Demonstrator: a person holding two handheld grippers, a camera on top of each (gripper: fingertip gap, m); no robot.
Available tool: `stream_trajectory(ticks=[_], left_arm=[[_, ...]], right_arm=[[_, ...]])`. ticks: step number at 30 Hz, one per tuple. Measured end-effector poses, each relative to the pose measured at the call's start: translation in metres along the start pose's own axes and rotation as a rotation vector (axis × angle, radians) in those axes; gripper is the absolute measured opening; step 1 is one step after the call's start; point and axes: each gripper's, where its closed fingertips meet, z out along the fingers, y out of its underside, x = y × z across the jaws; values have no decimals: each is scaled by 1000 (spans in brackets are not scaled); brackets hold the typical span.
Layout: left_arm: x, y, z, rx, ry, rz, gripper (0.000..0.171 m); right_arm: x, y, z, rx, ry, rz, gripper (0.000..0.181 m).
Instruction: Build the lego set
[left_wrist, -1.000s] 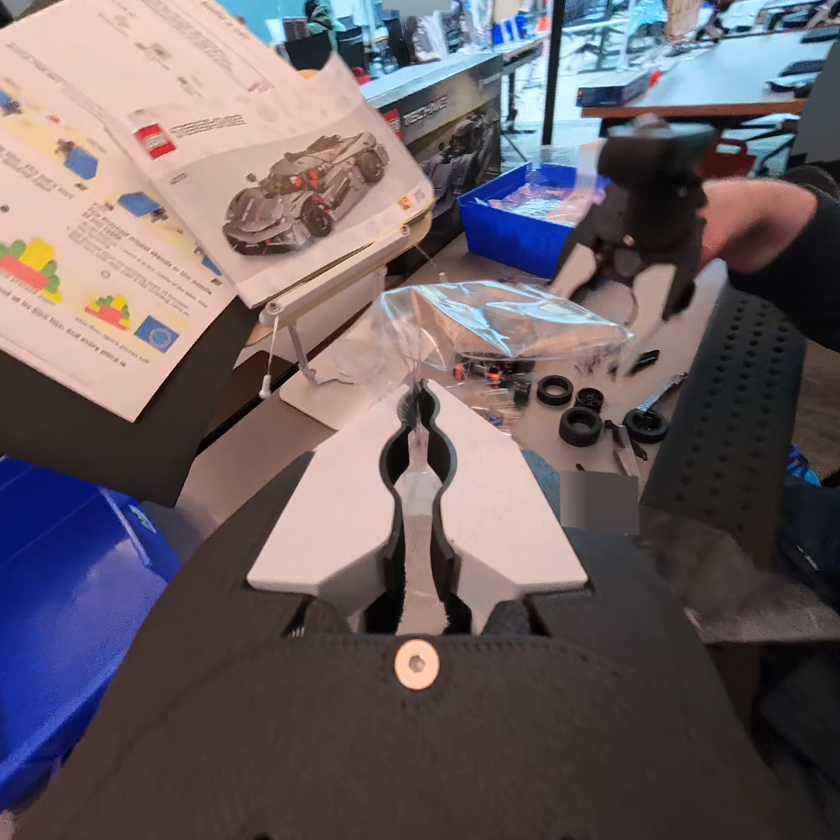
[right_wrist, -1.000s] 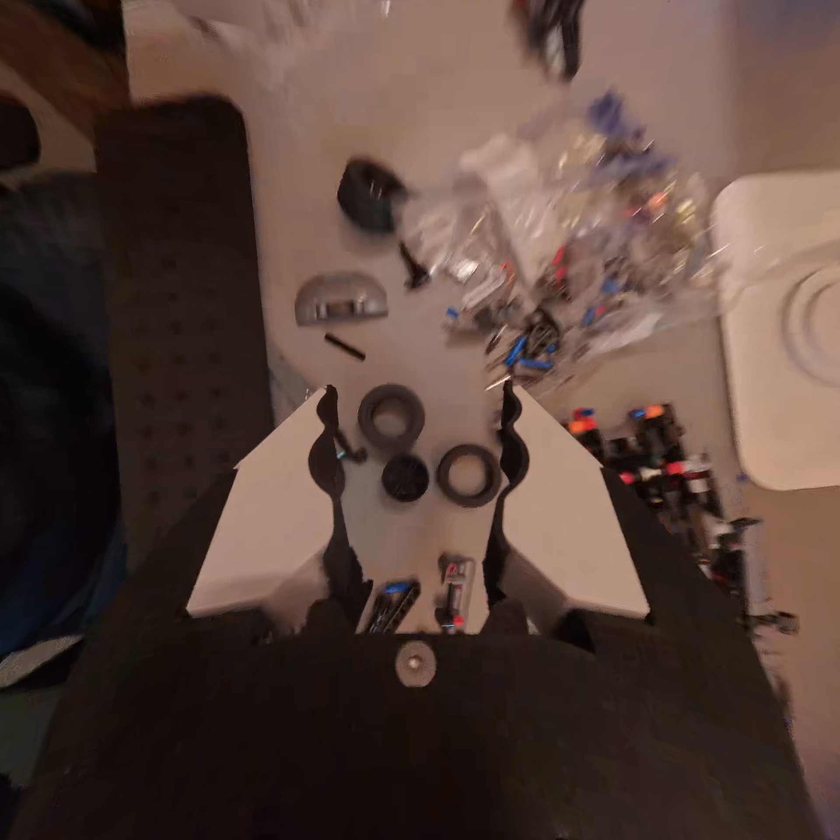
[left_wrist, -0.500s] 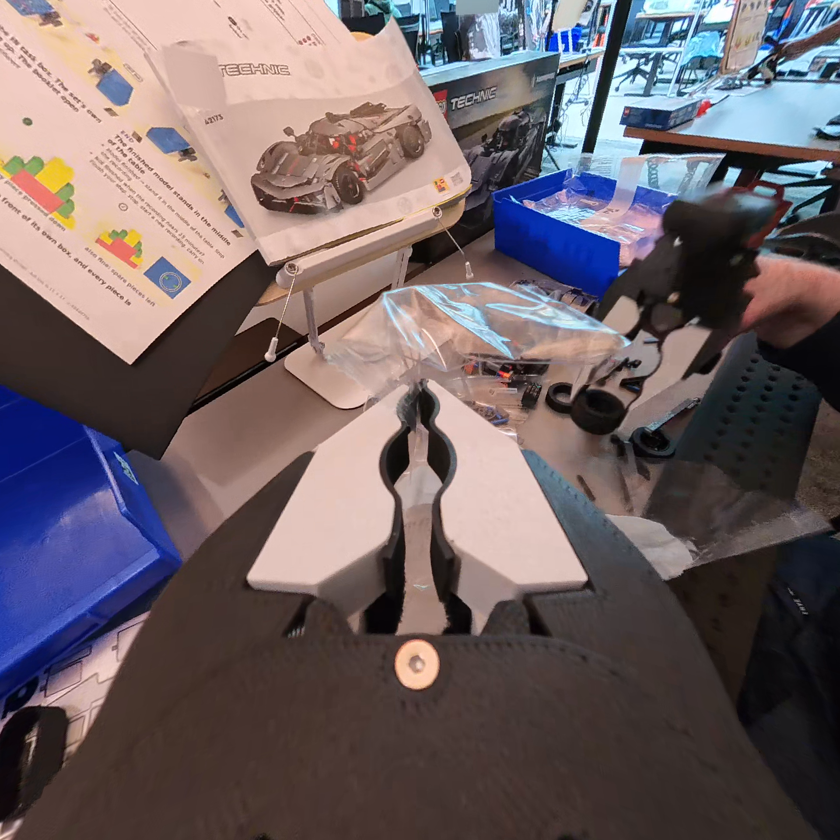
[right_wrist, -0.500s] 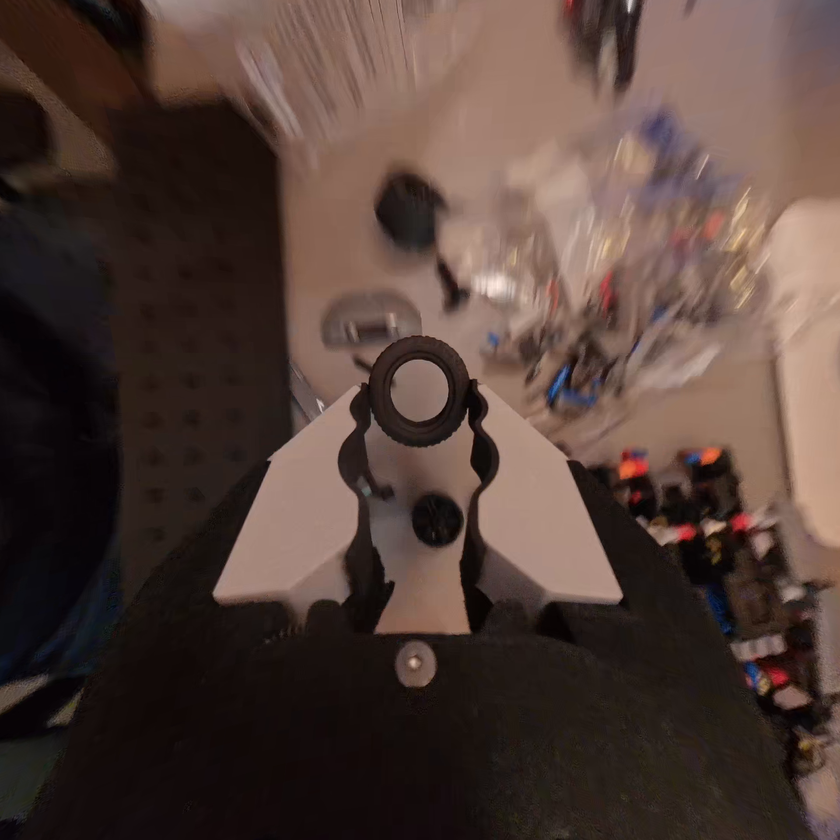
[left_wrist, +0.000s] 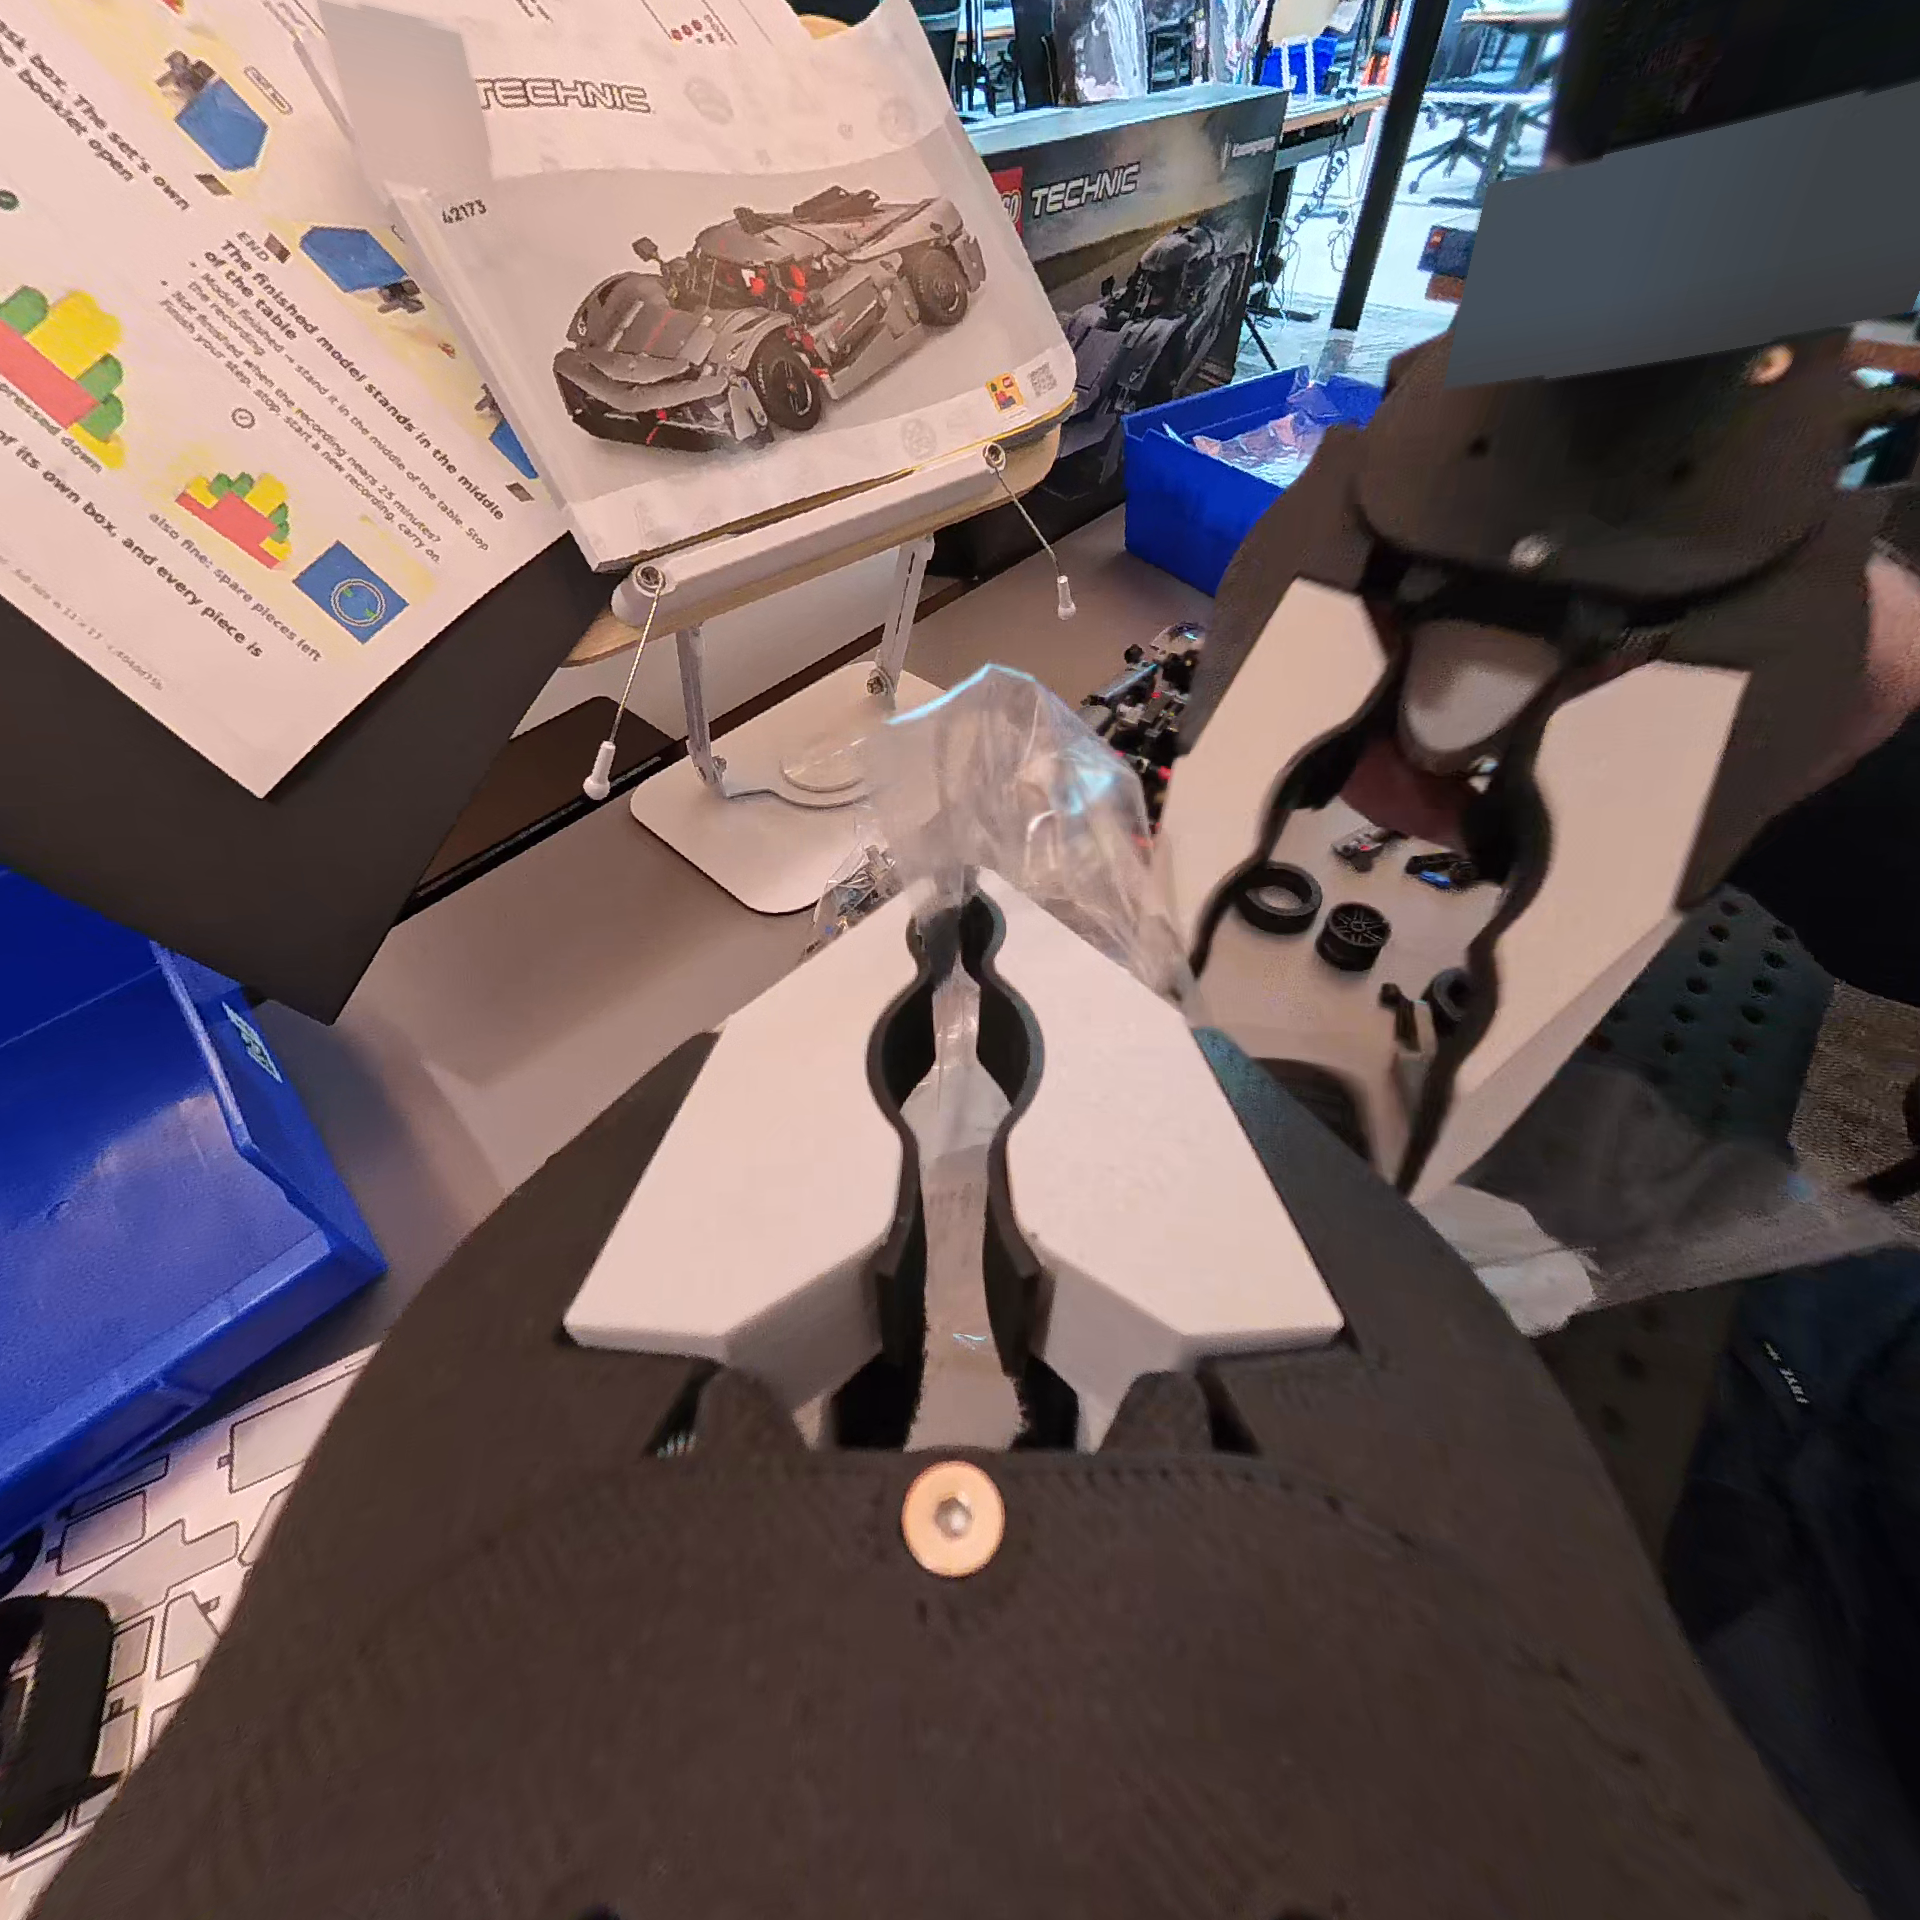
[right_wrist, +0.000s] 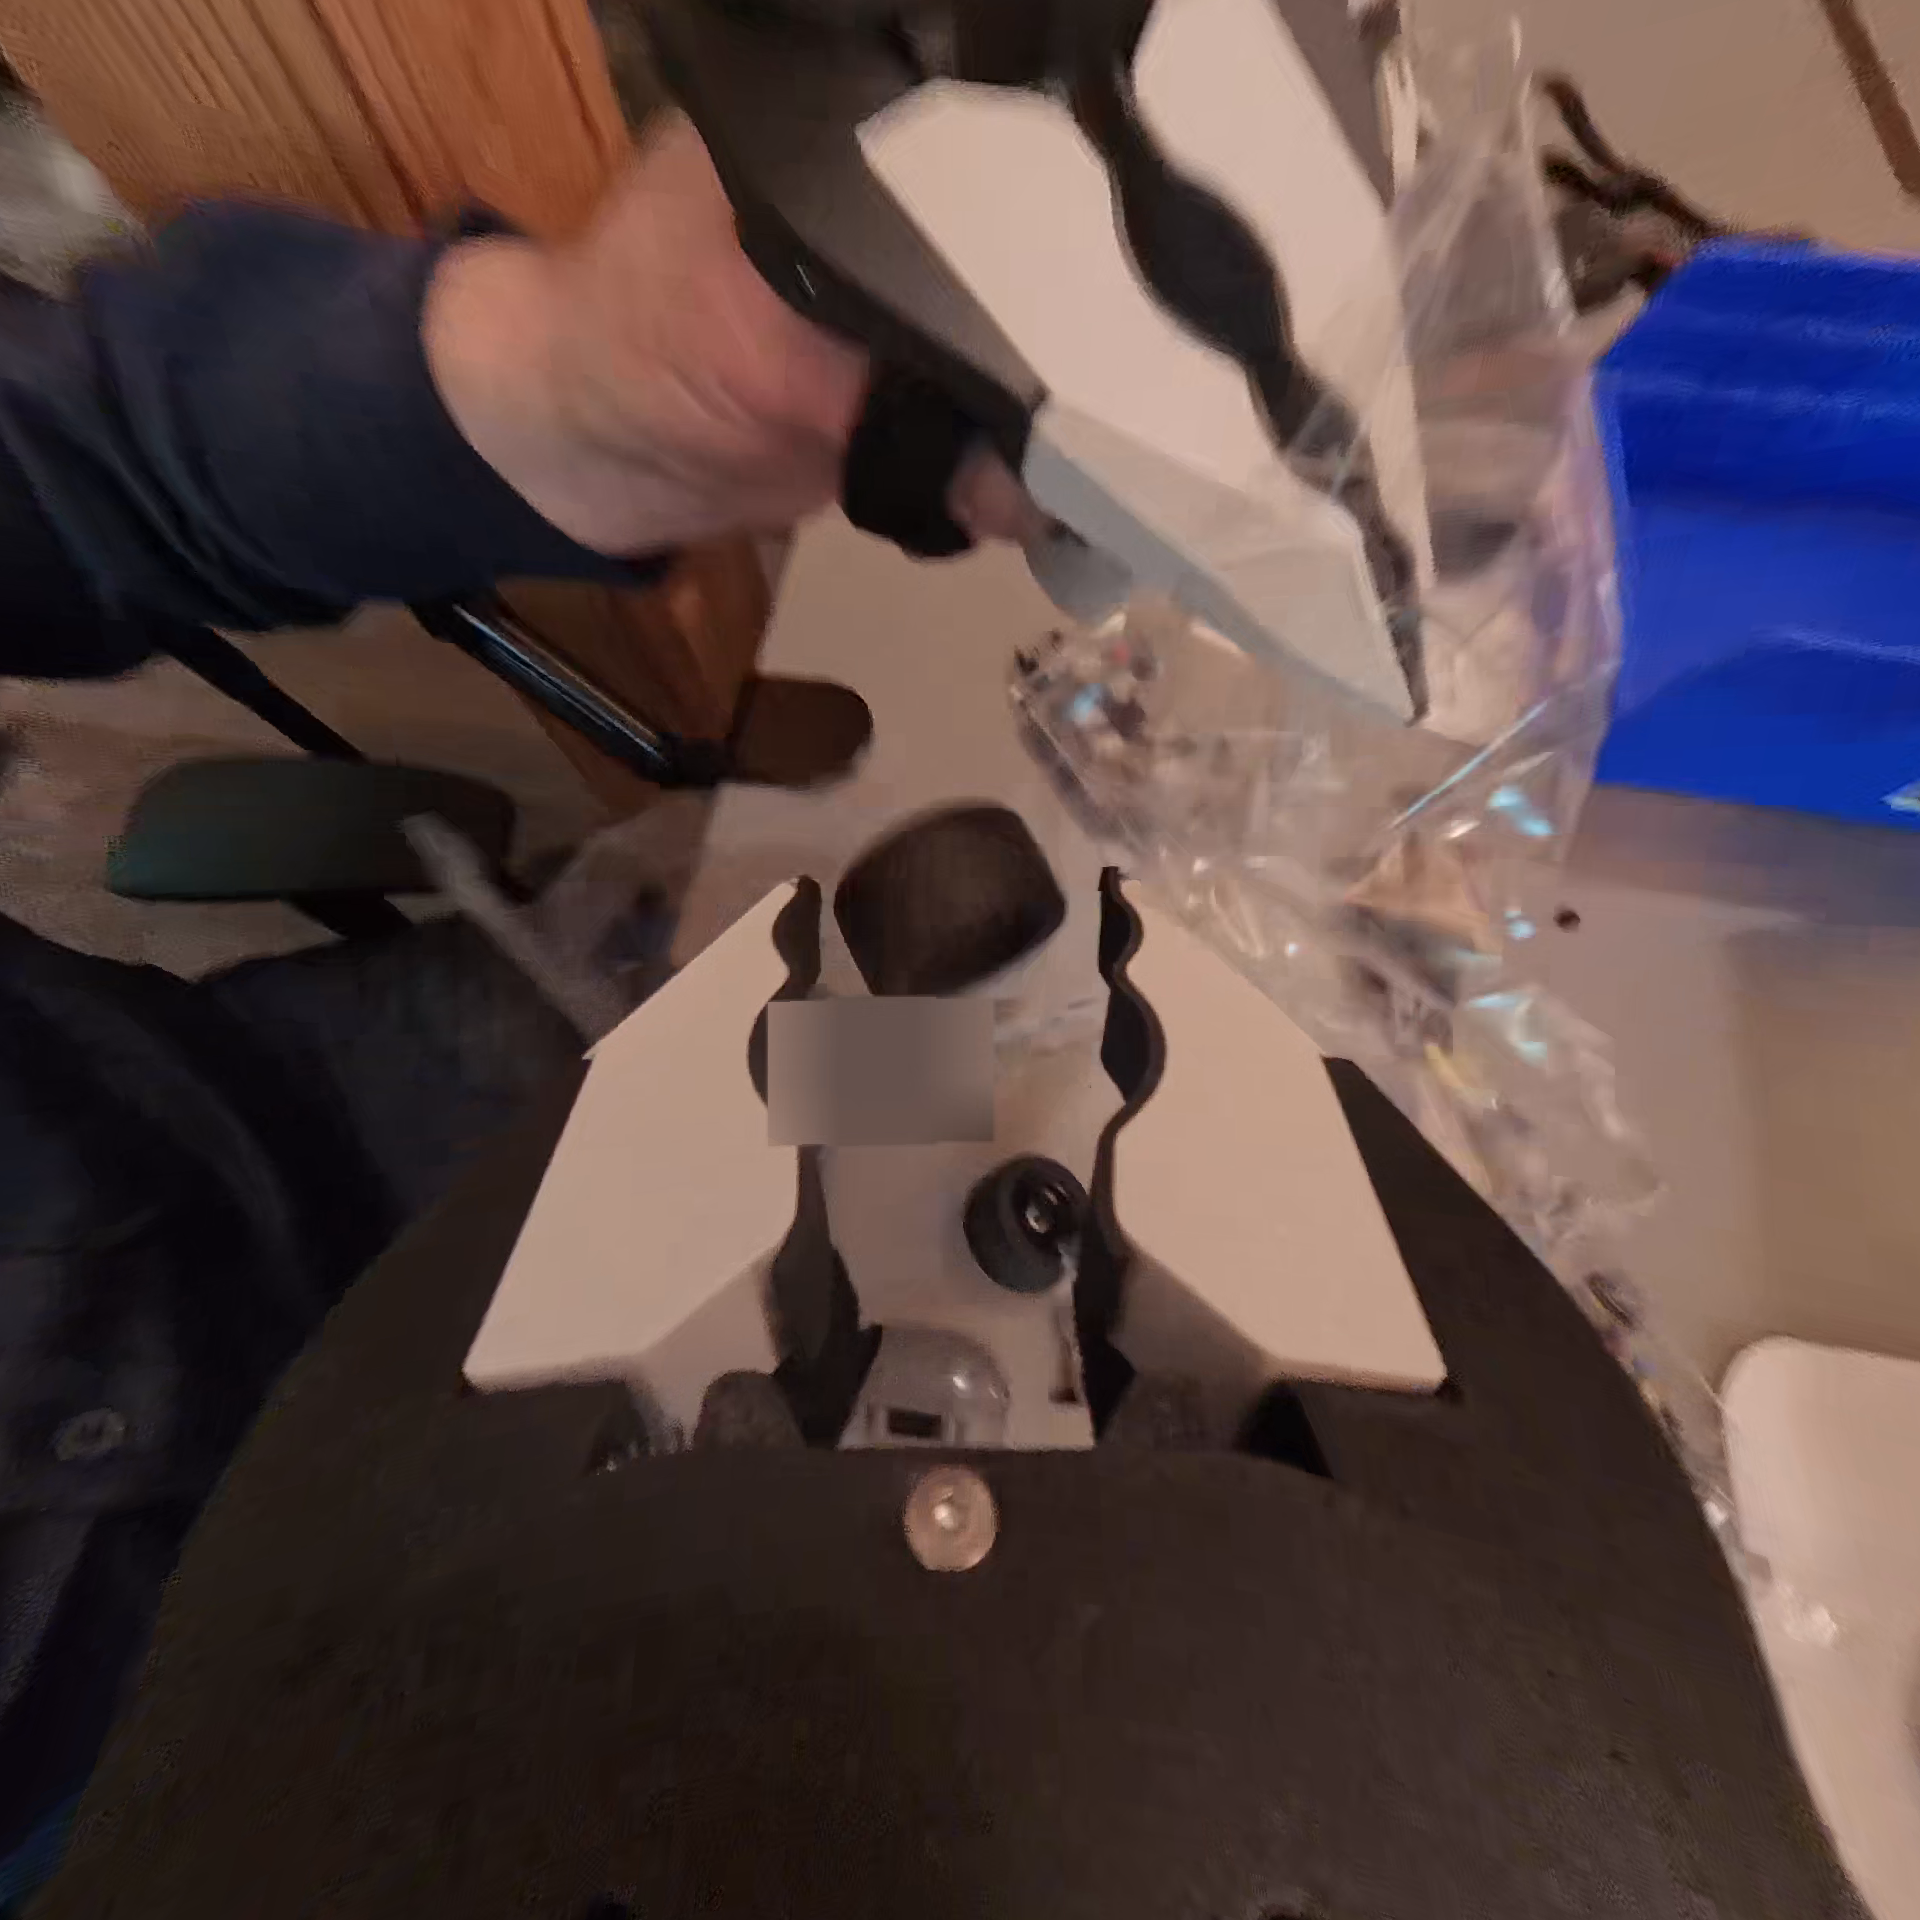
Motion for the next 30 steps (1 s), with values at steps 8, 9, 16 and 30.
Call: stream_trajectory(ticks=[8, 9, 16, 30], left_arm=[[-7, 1, -5, 4, -10, -17, 0], [-7, 1, -6, 6, -11, -21, 0], [-2, -13, -7, 37, -36, 16, 0], [10, -25, -17, 48, -55, 61, 0]], right_arm=[[9, 4, -47, -30, 164, -70, 58], [9, 8, -56, -23, 177, -69, 57], [8, 11, -53, 38, 200, 27, 48], [20, 0, -20, -49, 81, 223, 0]])
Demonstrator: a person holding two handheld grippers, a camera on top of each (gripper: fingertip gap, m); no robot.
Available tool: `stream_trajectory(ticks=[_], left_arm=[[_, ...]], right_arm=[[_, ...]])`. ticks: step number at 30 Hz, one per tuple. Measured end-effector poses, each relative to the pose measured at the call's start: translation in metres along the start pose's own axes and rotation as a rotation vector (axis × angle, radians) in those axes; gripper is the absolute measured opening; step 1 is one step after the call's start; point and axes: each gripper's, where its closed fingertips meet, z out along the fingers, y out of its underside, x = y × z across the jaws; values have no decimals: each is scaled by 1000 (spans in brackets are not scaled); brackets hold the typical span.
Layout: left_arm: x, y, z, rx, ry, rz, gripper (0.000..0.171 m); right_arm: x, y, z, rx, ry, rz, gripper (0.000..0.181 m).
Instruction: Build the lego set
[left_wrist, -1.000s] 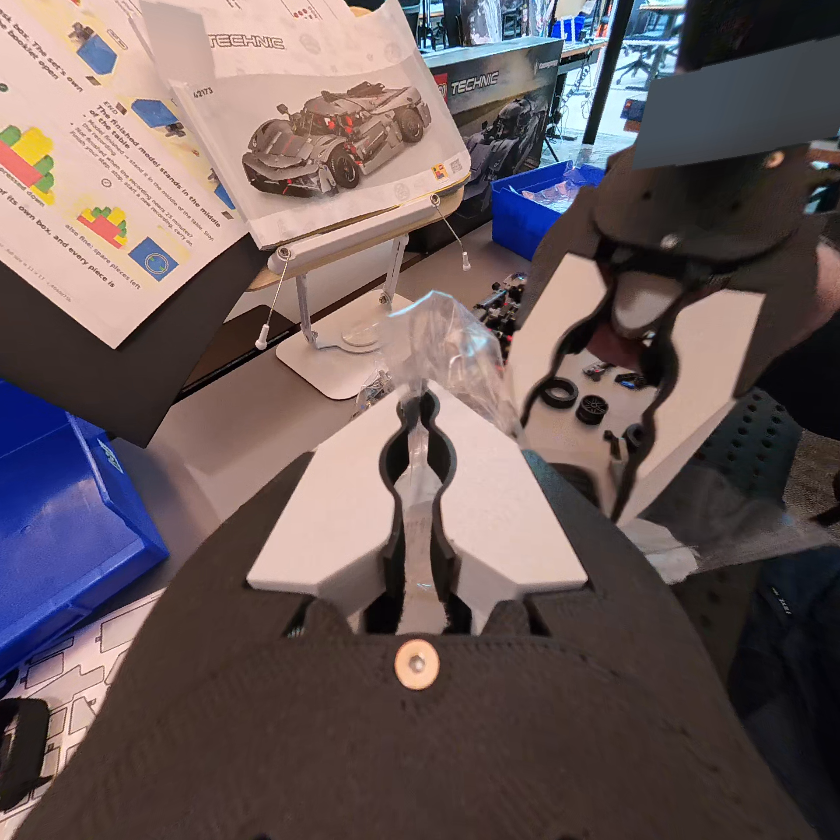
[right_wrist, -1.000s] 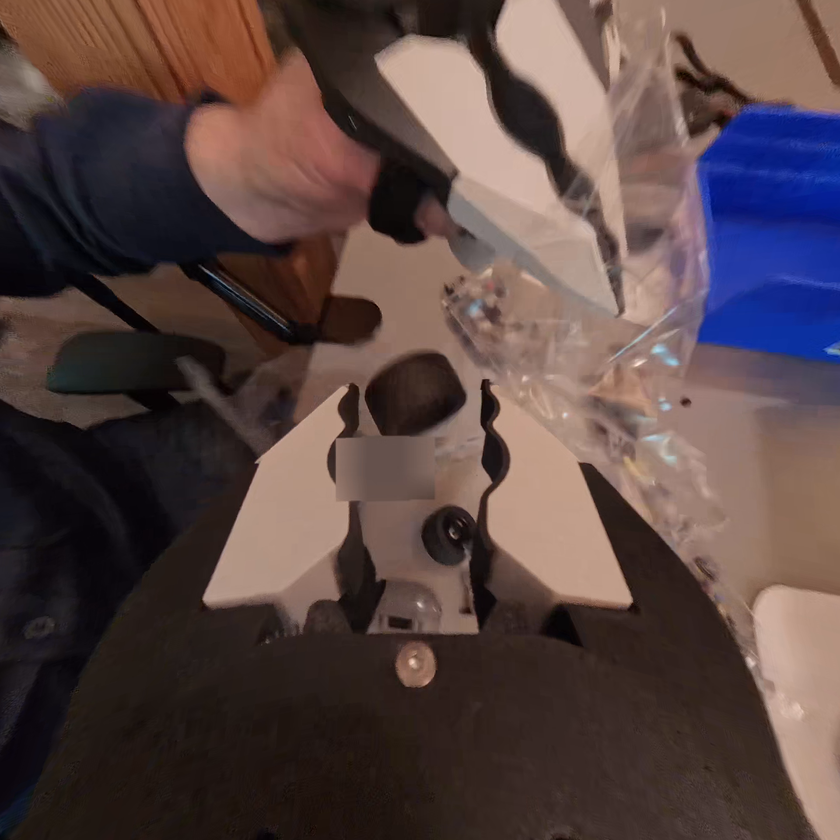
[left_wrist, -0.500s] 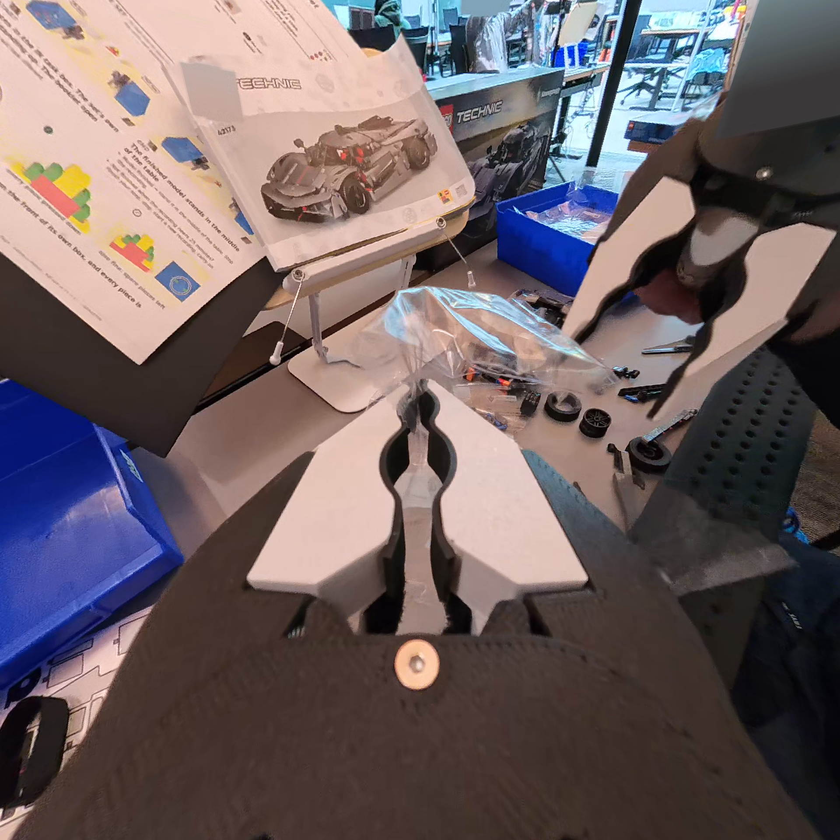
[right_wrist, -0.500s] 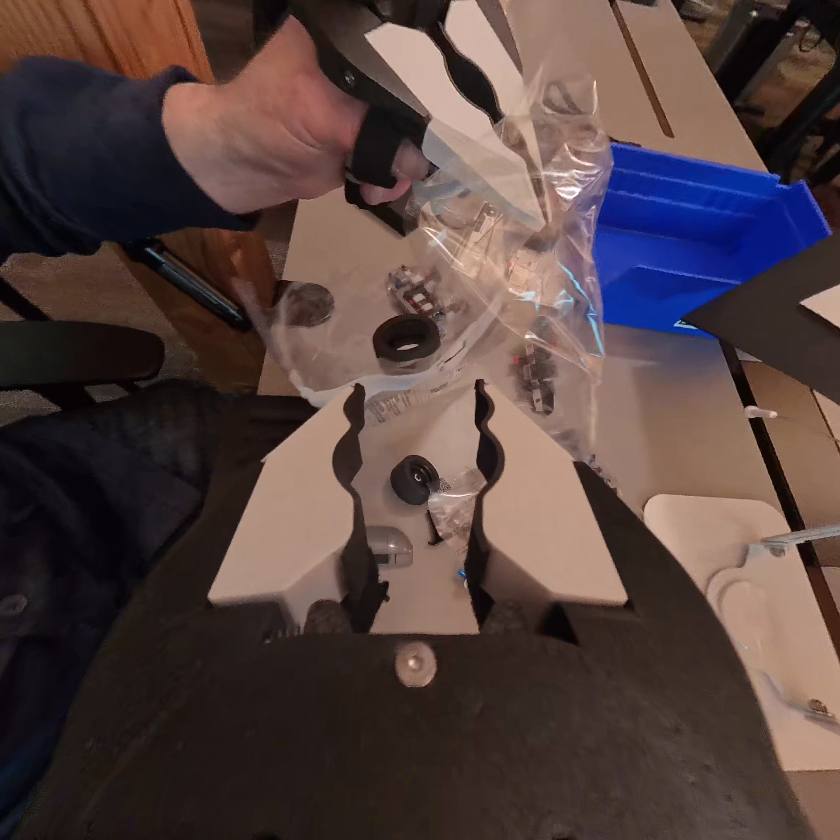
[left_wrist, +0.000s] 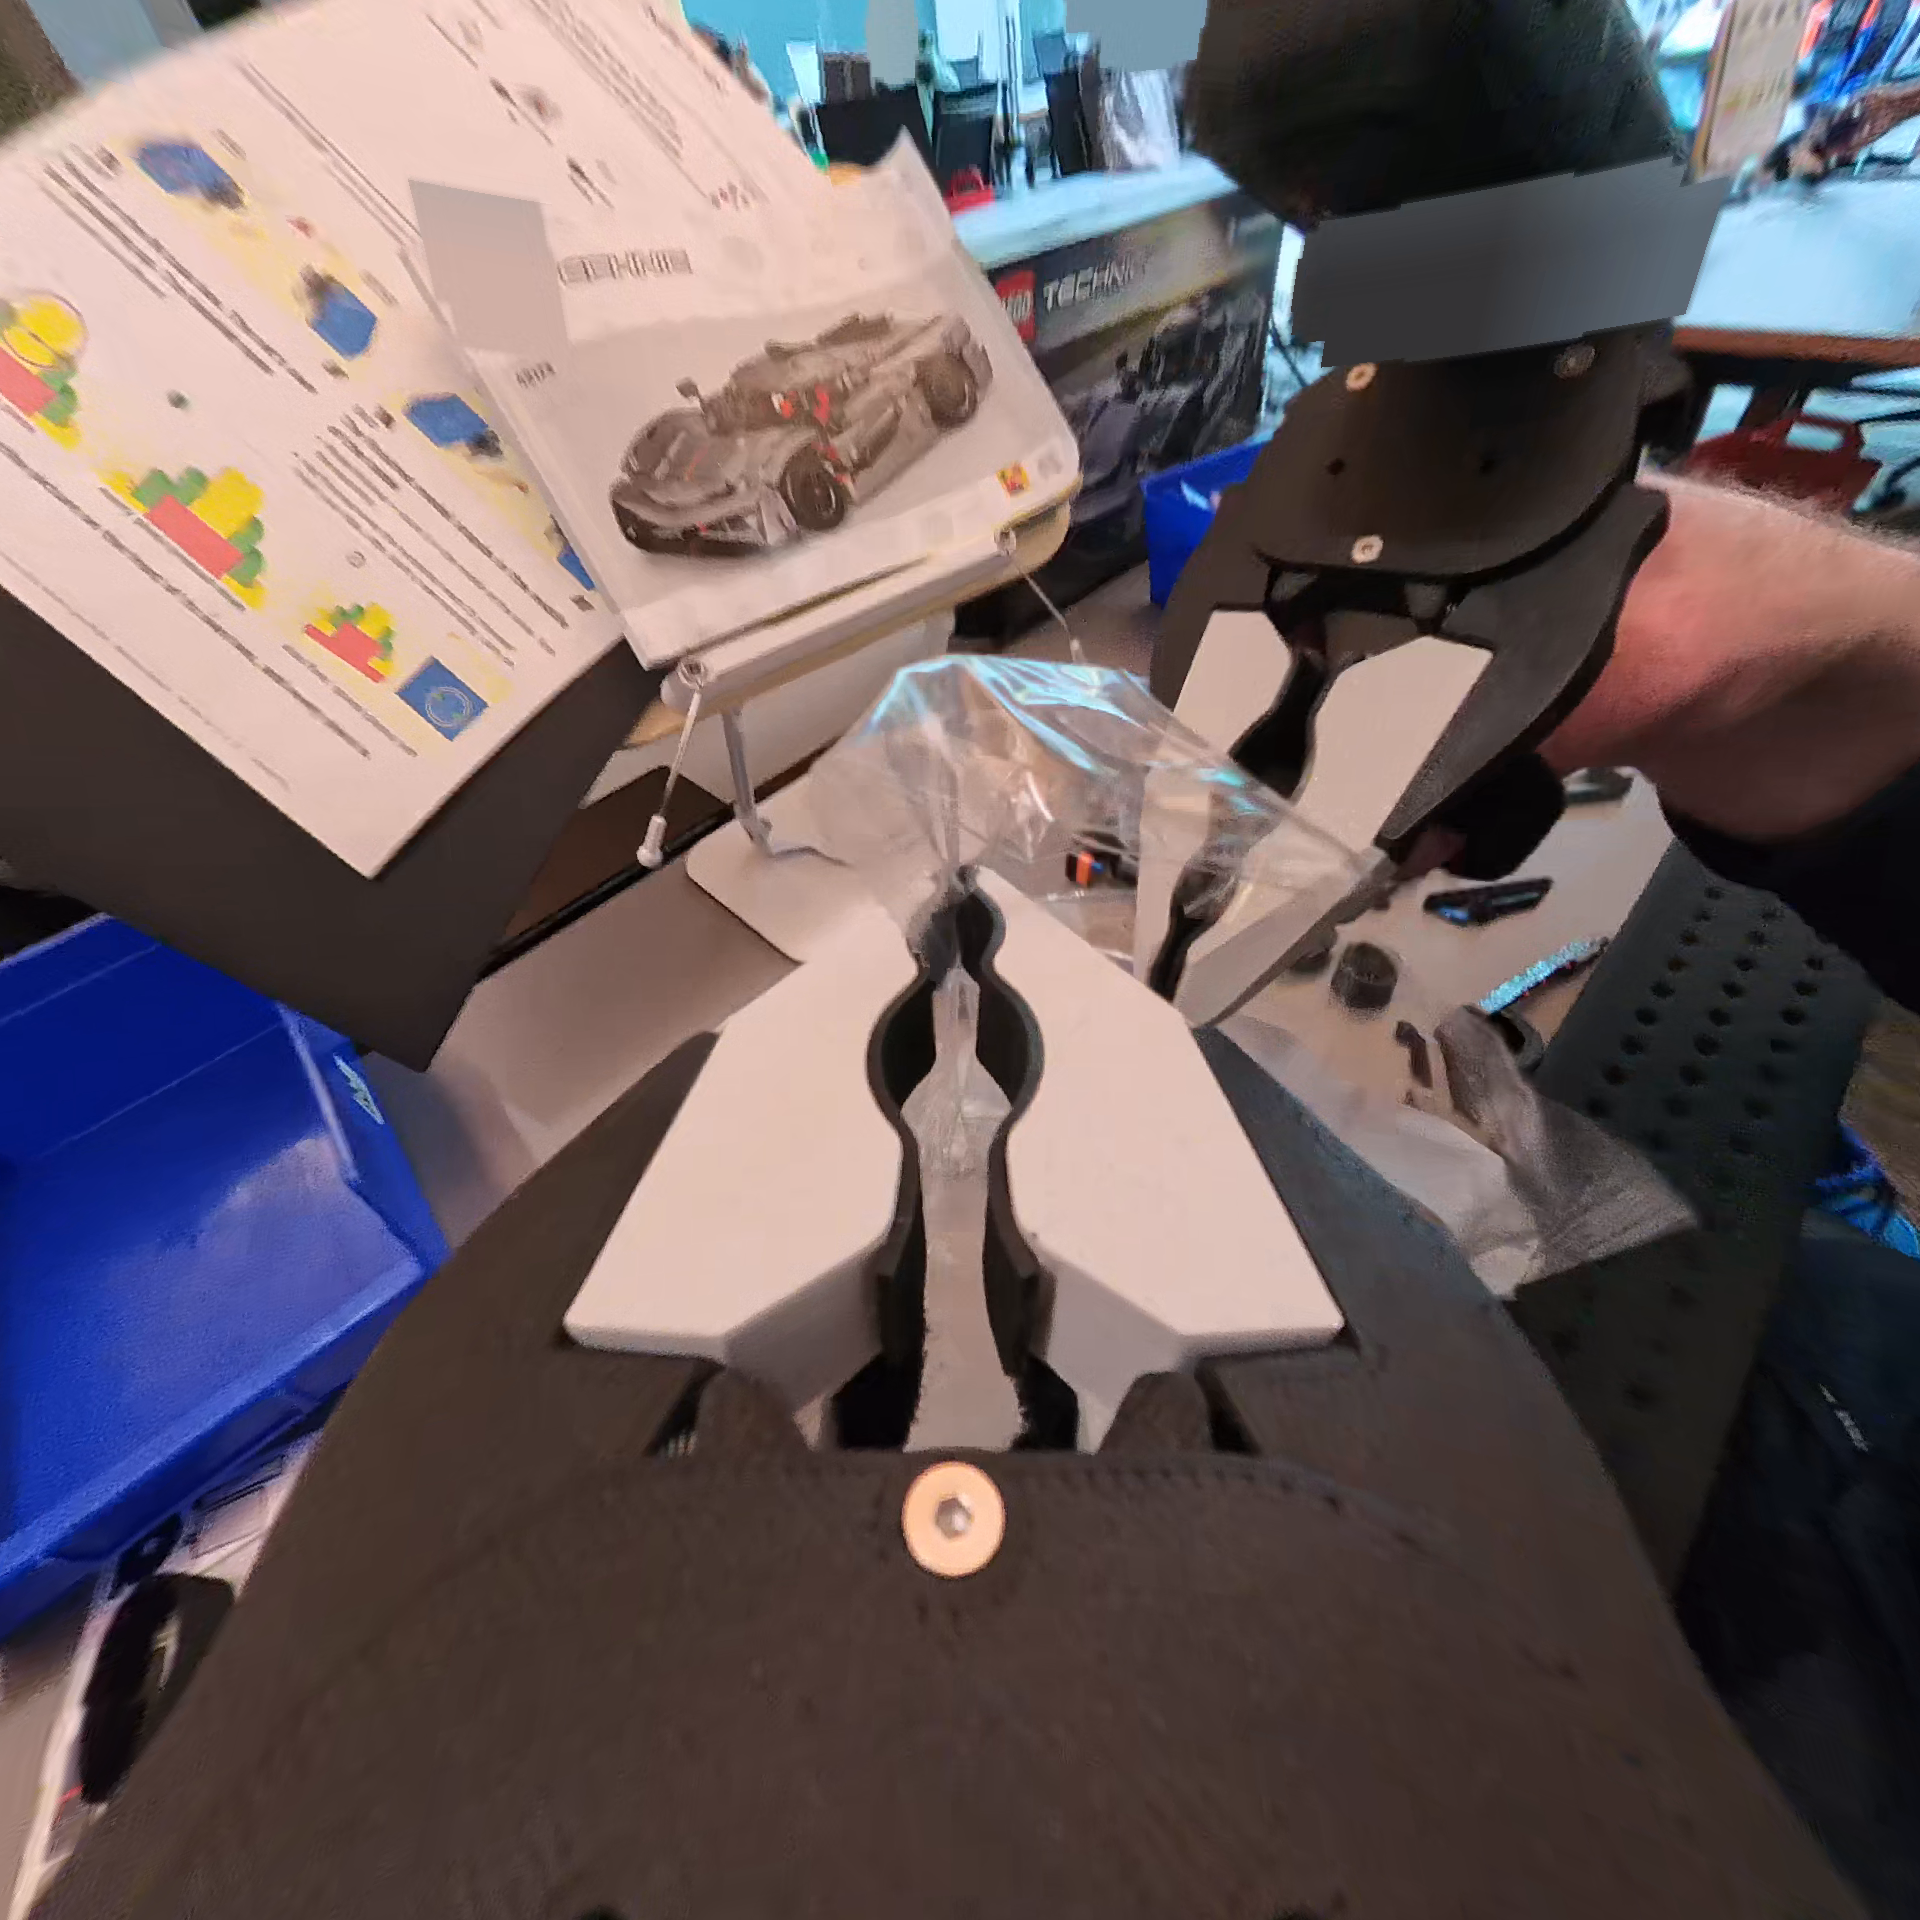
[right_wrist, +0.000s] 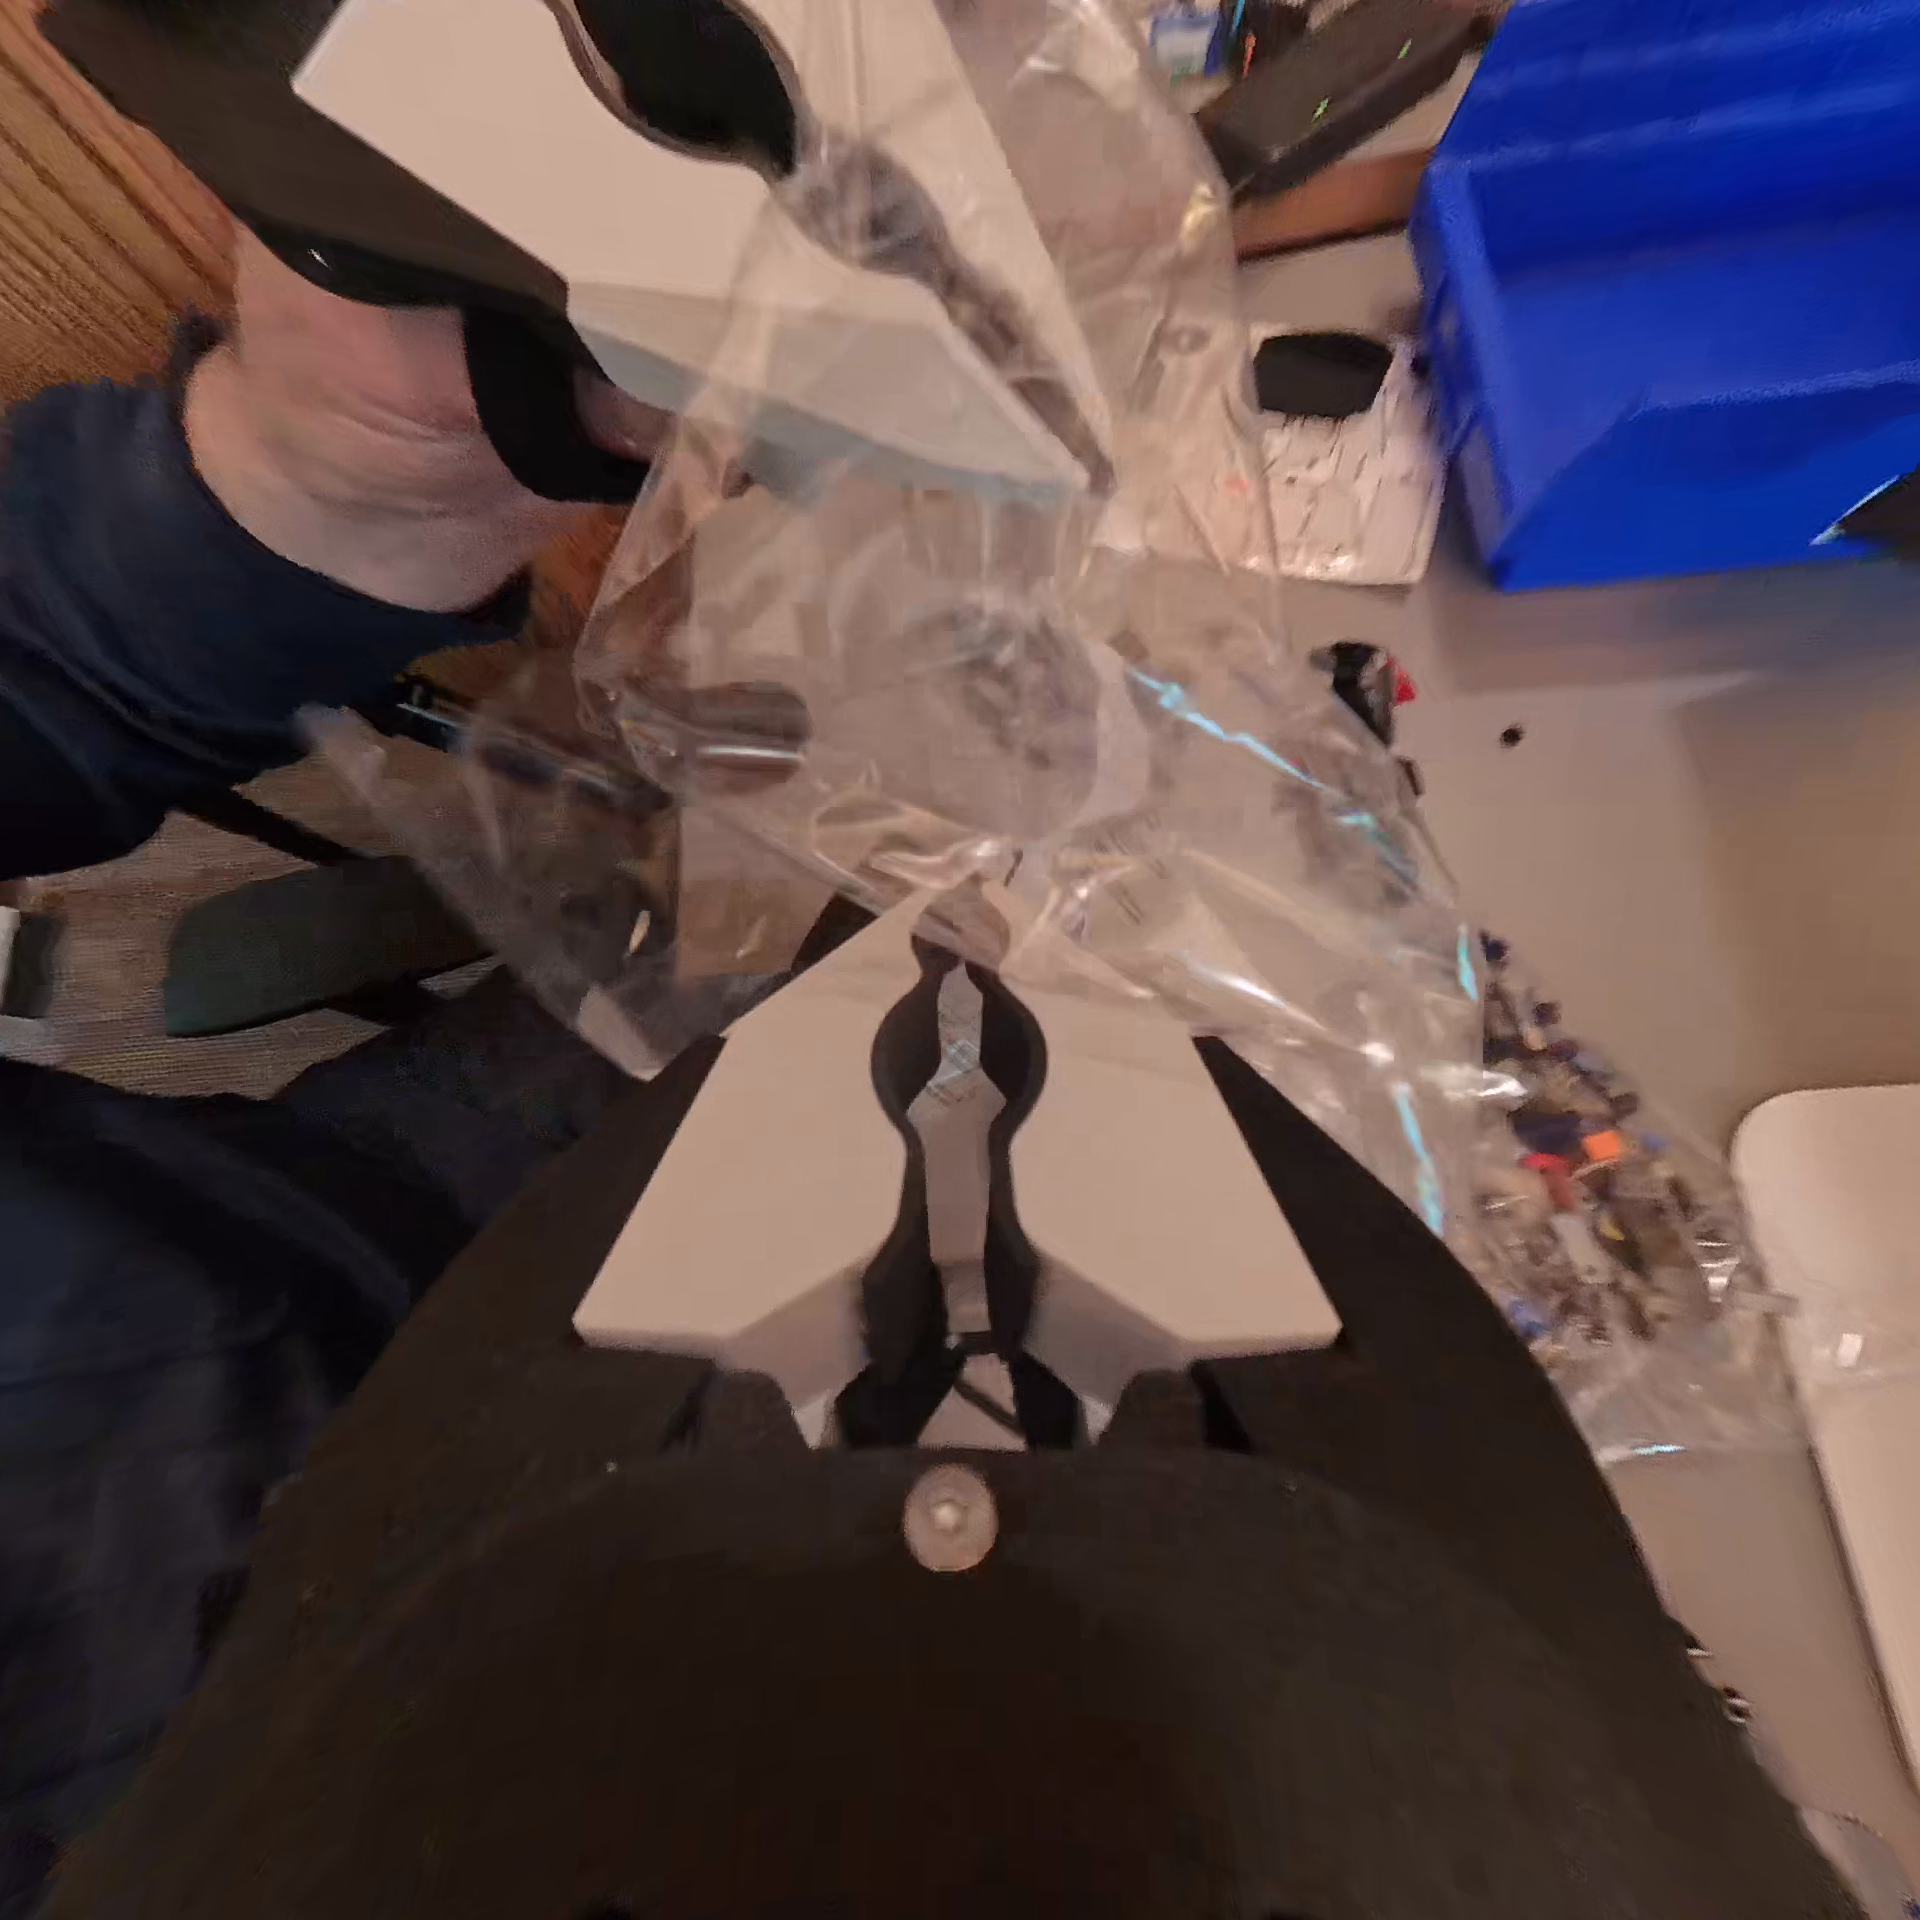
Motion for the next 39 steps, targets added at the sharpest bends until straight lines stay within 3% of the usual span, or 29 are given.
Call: stream_trajectory(ticks=[2, 5, 7, 10, 12, 14, 17, 19, 22, 24, 27, 30, 33, 39], left_arm=[[-12, 2, -5, -29, -51, 15, 0], [-4, 0, -10, 4, -16, -10, 0], [-9, 8, -8, -68, -67, 52, 0], [-7, 6, -9, -45, -47, 23, 0], [-16, 13, -8, -85, -76, 28, 0], [-8, 7, -10, -43, -44, 19, 0], [-10, 13, -7, -86, -47, 22, 0], [-4, 12, -6, -77, -30, 16, 0], [-15, 18, -5, -123, -75, 40, 0], [-15, 16, -7, -92, -45, -17, 0], [-21, 24, -11, -132, -72, -14, 0], [-21, 28, -9, -138, -52, -45, 0], [-21, 36, -5, -161, -40, -51, 0], [-21, 43, 3, -179, -24, -77, 0]], right_arm=[[4, 15, 11, -110, -21, 30, 0], [-6, -1, 7, -25, -68, 26, 0], [0, 16, 19, -147, -45, 18, 0], [8, -7, 4, -17, 32, -21, 0], [10, 16, 17, -143, -33, 35, 0], [4, 0, 9, -39, -29, 4, 0], [9, 16, 17, -158, -21, -8, 0], [1, -3, 9, -50, -49, -28, 0], [12, 17, 17, -150, -31, -13, 0], [11, 2, 2, -8, -49, 2, 4], [25, 3, -34, 110, 18, 19, 31], [46, 51, -63, 22, 118, 55, 39], [67, 140, -82, -208, 242, 165, 48], [81, 263, -75, -438, 340, 406, 57]])
